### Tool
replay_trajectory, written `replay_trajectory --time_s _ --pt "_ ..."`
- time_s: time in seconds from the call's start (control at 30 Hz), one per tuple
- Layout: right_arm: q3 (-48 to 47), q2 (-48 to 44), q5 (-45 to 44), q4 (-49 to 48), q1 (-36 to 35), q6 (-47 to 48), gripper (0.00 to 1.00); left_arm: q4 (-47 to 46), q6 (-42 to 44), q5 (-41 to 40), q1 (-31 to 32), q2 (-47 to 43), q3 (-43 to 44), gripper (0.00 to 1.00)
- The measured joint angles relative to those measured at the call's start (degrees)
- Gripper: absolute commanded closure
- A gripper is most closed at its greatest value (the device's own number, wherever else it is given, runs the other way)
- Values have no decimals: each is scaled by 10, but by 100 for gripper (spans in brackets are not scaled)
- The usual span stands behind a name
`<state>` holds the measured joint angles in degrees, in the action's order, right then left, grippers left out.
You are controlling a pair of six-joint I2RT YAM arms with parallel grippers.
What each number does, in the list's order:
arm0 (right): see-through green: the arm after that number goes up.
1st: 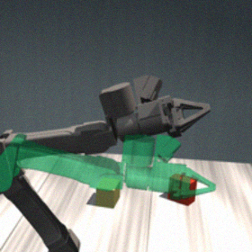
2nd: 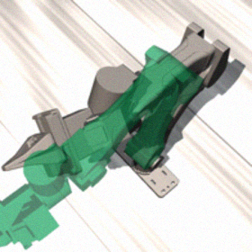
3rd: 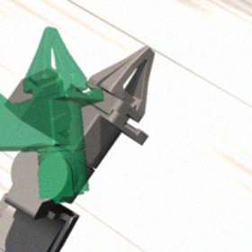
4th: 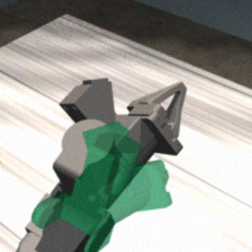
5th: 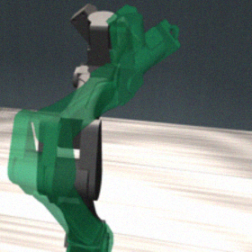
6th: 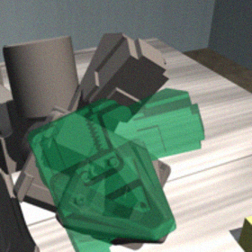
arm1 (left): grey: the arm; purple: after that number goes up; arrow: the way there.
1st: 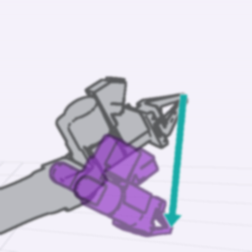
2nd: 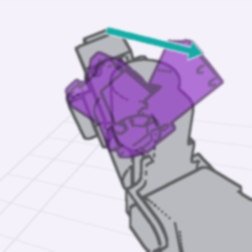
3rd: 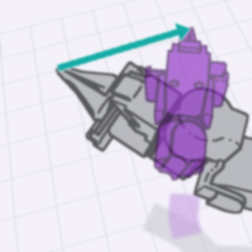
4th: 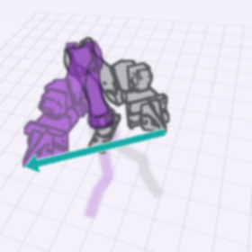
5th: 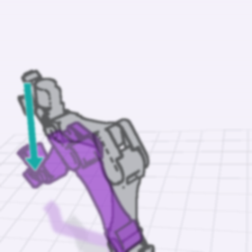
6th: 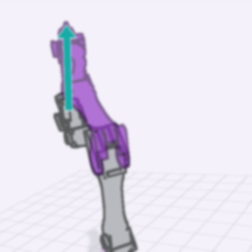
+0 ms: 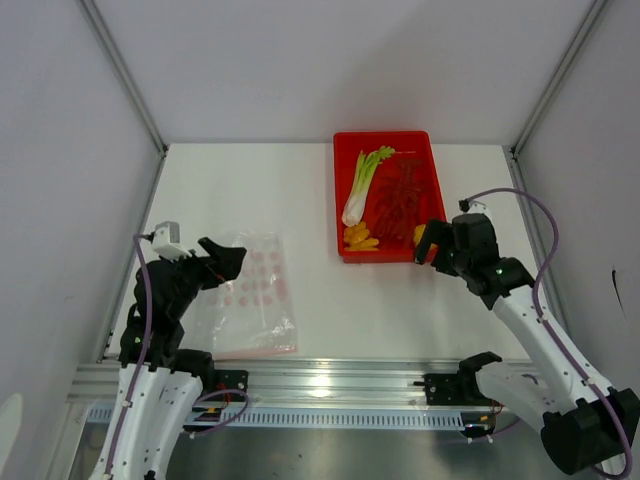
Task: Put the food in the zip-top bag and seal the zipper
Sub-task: Pick up the zipper food storage bag at the center of the board.
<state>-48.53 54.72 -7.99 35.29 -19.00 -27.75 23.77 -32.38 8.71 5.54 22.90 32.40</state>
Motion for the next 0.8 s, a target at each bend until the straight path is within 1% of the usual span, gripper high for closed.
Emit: replay_trajectory --time_s 0.1,0.17,0.3,0.43,0.5,0.6,0.73,0.77,0.8 --pt "-2 -13 19 10 -49 -9 1 28 9 26 0 10 17 1" --pt "-7 -14 35 6 -106 -21 1 41 14 42 0 16 30 1" --pt "-8 -3 80 -33 -244 -68 1 65 16 56 0 29 56 0" --pt "-7 60 90 -83 -376 -118 2 85 21 70 0 57 82 1" --pt "-1 104 102 -117 -428 -141 2 92 26 74 0 67 87 0" --pt "24 157 113 -165 -467 -173 4 104 34 84 0 72 87 1" --pt "51 220 131 -228 -476 -199 7 111 44 103 0 72 87 2" --pt "54 238 136 -246 -477 -202 10 111 45 109 0 71 87 2" --pt "54 253 139 -260 -477 -203 11 111 46 115 0 71 87 3"
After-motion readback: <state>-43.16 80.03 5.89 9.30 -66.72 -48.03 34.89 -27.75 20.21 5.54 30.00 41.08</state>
